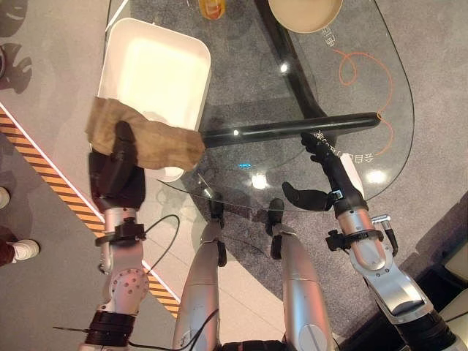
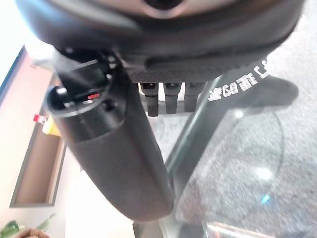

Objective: Wipe the table with a cloth and put it in the basket.

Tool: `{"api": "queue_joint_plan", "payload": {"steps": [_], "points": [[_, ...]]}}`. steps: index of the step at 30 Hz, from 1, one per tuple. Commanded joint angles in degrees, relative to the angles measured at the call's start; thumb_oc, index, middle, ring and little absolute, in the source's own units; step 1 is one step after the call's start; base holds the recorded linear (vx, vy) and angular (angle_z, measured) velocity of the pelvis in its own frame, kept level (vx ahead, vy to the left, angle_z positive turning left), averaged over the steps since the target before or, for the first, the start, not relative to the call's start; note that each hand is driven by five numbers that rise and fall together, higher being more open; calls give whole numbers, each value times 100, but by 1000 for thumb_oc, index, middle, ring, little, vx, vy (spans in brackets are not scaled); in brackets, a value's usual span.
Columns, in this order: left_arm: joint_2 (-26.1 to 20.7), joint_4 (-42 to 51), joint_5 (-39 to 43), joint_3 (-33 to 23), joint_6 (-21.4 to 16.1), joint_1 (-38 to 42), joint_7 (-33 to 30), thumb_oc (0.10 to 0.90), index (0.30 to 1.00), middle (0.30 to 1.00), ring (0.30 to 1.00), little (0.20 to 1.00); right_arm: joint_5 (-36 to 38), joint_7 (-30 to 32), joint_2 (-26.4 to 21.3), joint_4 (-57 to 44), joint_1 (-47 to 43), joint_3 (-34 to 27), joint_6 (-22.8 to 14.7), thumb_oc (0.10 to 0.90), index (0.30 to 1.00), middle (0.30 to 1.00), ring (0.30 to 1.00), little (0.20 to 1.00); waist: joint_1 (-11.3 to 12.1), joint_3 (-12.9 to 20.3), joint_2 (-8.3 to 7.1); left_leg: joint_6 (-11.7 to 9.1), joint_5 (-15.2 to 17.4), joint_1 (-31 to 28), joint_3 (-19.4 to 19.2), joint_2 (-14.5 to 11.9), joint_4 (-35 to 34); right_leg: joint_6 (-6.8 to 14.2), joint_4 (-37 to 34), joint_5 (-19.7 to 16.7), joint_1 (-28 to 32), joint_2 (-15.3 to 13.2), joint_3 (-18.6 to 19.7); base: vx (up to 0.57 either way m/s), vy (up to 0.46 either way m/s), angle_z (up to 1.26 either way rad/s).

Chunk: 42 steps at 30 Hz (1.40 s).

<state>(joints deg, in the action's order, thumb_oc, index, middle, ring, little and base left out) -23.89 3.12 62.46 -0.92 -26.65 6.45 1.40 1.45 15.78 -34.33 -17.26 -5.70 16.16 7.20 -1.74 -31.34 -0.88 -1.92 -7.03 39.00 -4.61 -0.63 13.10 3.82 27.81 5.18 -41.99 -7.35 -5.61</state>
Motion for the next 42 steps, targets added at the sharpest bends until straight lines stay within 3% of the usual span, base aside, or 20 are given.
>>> {"api": "queue_joint_plan", "payload": {"steps": [1, 6, 11, 19, 24, 25, 26, 32, 33, 35, 37, 38, 39, 41, 42], "points": [[-190, 1053, -945, -265, -670, 46, -51, 100, 300, 300, 300, 200, -49, -50, -202, -518, -79, -158, -202, 800, 900, 900, 900, 900, 25, 155, 158, 154, 1060, 61, -341, 350, 899, 21, -630, -319, 43, 407, -216, 8, 81, 1], [-383, 1083, -1824, -482, -803, 192, -637, 100, 300, 300, 300, 200, -10, -198, -194, -525, -132, -59, 108, 800, 900, 900, 900, 900, 13, 155, 178, 148, 1068, 160, -376, 332, 977, 2, -569, -294, -53, 414, -163, 10, 76, -7], [-696, 1036, -2654, -621, -665, 405, -1226, 100, 300, 300, 300, 200, -32, -459, -228, -491, -213, 97, 416, 800, 900, 900, 900, 900, -6, 155, 174, 144, 1063, 284, -411, 321, 1033, -11, -542, -298, -166, 419, -118, 10, 80, -2], [-1638, 205, -4771, -591, -93, 959, -3190, 100, 300, 300, 300, 200, 360, -774, -534, -371, -549, 440, 713, 800, 900, 900, 900, 900, -92, 155, 161, 135, 1065, 607, -501, 281, 1186, -24, -515, -351, -460, 407, -41, 8, 95, -1], [-1921, -255, -4785, -438, -117, 1419, -3683, 100, 300, 300, 300, 200, 627, -574, -674, -256, -930, 700, 794, 800, 900, 900, 900, 900, -116, 155, 93, 152, 1119, 713, -569, 254, 1266, -10, -537, -383, -566, 391, -12, 19, 45, 0], [-1917, -352, -4889, -357, -58, 1498, -3760, 100, 300, 300, 300, 200, 668, -540, -664, -211, -1015, 790, 863, 800, 900, 900, 900, 900, -107, 155, 81, 120, 1246, 625, -528, 253, 1311, 25, -503, -279, -478, 407, 13, 5, 46, -1], [-1922, -384, -4930, -348, -21, 1601, -3796, 100, 300, 300, 300, 200, 683, -528, -670, -194, -1113, 799, 896, 800, 900, 900, 900, 900, -119, 155, 62, 145, 1123, 752, -585, 253, 1286, -3, -558, -403, -592, 392, -8, 0, 49, -1], [-2111, -774, -5094, -163, 211, 2048, -4096, 100, 300, 300, 300, 200, 897, -560, -802, -98, -1470, 975, 1150, 800, 900, 900, 900, 900, -151, 155, 38, 119, 1111, 886, -615, 237, 1302, 29, -598, -481, -754, 363, 39, 8, 55, -1], [-2133, -838, -5110, -112, 287, 2049, -4125, 100, 300, 300, 300, 200, 930, -615, -813, -102, -1456, 1015, 1179, 800, 900, 900, 900, 900, -144, 155, 50, 94, 1247, 781, -571, 232, 1339, 61, -549, -364, -668, 386, 68, 7, 43, 0], [-2147, -984, -5121, -76, 378, 2205, -4178, 100, 300, 300, 300, 200, 948, -667, -823, -112, -1568, 1026, 1212, 800, 900, 900, 900, 900, -164, 155, 30, 122, 1128, 948, -640, 231, 1314, 39, -600, -494, -835, 378, 54, 0, 43, -1], [-2129, -1164, -5081, 24, 458, 2270, -4179, 100, 300, 300, 300, 200, 1011, -664, -802, -61, -1597, 1114, 1235, 800, 900, 900, 900, 900, -145, 155, 33, 82, 1289, 843, -579, 224, 1365, 78, -522, -343, -746, 407, 71, 28, 24, -1], [-2138, -1314, -5062, 72, 551, 2432, -4183, 100, 300, 300, 300, 200, 1059, -661, -811, -25, -1748, 1143, 1269, 800, 900, 900, 900, 900, -165, 155, 11, 110, 1122, 1029, -641, 228, 1330, 45, -584, -504, -921, 387, 41, 0, 0, 0], [-2123, -1401, -5063, 128, 555, 2418, -4185, 100, 300, 300, 300, 200, 1077, -659, -793, 2, -1732, 1193, 1289, 800, 900, 900, 900, 900, -149, 155, 16, 73, 1280, 895, -577, 220, 1375, 78, -514, -349, -801, 414, 63, -63, 14, -1], [-2067, -1658, -5089, 205, 618, 2667, -4213, 100, 300, 300, 300, 200, 1175, -673, -807, 58, -1954, 1230, 1372, 800, 900, 900, 900, 900, -177, 155, -29, 97, 1108, 1151, -631, 215, 1354, 46, -571, -519, -1042, 398, 48, 0, 0, 0], [-2037, -1777, -5093, 276, 648, 2703, -4236, 100, 300, 300, 300, 200, 1210, -675, -811, 95, -1972, 1283, 1395, 800, 900, 900, 900, 900, -173, 155, -40, 61, 1225, 1069, -584, 200, 1383, 77, -523, -409, -975, 426, 73, 0, 0, 0]]}}
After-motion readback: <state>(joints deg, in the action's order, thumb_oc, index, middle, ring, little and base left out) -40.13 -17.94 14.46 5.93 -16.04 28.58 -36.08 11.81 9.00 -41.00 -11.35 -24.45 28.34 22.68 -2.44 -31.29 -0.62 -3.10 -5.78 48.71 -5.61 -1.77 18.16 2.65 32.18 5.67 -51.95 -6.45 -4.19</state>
